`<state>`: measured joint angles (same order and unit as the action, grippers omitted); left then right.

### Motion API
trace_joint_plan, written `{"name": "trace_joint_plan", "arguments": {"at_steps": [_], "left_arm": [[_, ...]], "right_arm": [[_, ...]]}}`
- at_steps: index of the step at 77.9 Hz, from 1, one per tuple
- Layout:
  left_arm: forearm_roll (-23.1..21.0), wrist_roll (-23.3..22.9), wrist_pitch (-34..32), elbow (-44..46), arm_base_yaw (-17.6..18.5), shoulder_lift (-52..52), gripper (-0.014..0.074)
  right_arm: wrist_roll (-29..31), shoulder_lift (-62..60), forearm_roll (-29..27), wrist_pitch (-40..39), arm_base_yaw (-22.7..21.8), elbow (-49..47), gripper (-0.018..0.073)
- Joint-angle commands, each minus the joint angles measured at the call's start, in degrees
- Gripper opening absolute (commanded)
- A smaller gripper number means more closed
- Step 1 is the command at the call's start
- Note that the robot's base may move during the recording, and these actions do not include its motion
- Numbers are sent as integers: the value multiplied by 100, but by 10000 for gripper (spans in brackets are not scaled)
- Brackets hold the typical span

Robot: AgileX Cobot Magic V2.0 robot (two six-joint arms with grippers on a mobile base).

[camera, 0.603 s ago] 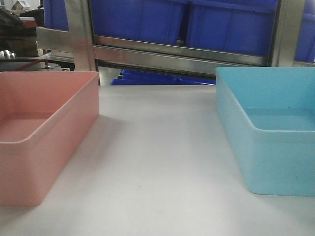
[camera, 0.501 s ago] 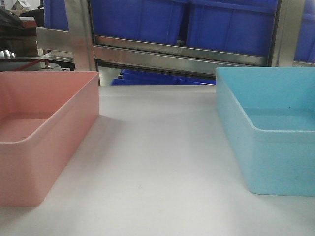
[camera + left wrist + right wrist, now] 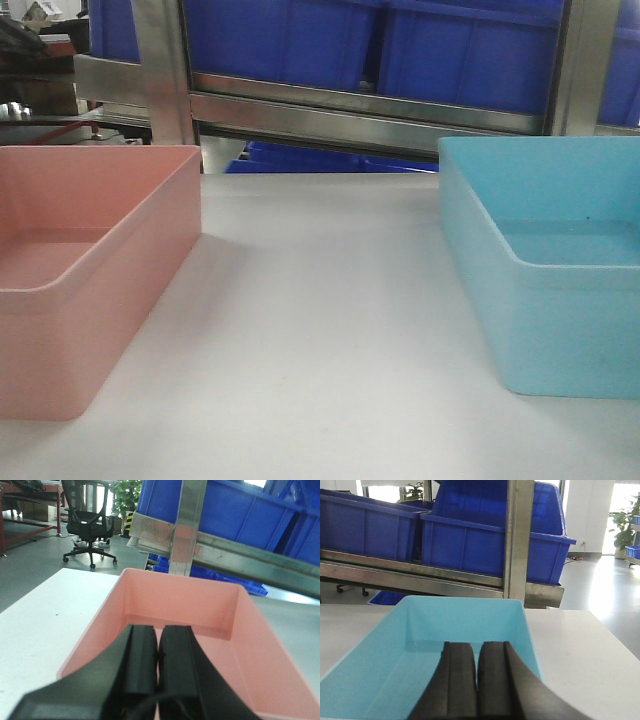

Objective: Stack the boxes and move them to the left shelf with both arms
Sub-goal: 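Lower the left gripper onto the rim of the pink bin and grasp it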

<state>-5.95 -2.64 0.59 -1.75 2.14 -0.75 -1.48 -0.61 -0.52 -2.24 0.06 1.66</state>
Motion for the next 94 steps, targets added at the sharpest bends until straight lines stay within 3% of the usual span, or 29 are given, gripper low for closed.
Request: {"name": "trace_joint_plan", "arguments": {"at_steps": [1, 17, 28, 34, 56, 76, 86, 94], "left_arm": [[-251, 7, -602, 25, 33, -97, -1], [-174, 7, -664, 180, 33, -85, -1], [757, 7, -143, 878, 33, 60, -1], [904, 7, 446, 1396, 33, 268, -1], [660, 7, 2730, 3272, 33, 2015, -1], [159, 7, 2774, 4285, 33, 3720, -1], [-365, 7, 2843, 4688, 33, 4599, -1], [-477, 7, 3220, 5064, 33, 5332, -1]], "right_arm": [[57, -111, 1, -490, -14, -130, 49], [57, -111, 1, -490, -14, -130, 49], [57, -111, 1, -490, -14, -130, 49], [57, -111, 1, -490, -14, -130, 49], [57, -111, 1, -490, -14, -130, 49], [57, -111, 1, -490, -14, -130, 49], [57, -111, 1, -490, -14, -130, 49], [57, -111, 1, -490, -14, -130, 49]]}}
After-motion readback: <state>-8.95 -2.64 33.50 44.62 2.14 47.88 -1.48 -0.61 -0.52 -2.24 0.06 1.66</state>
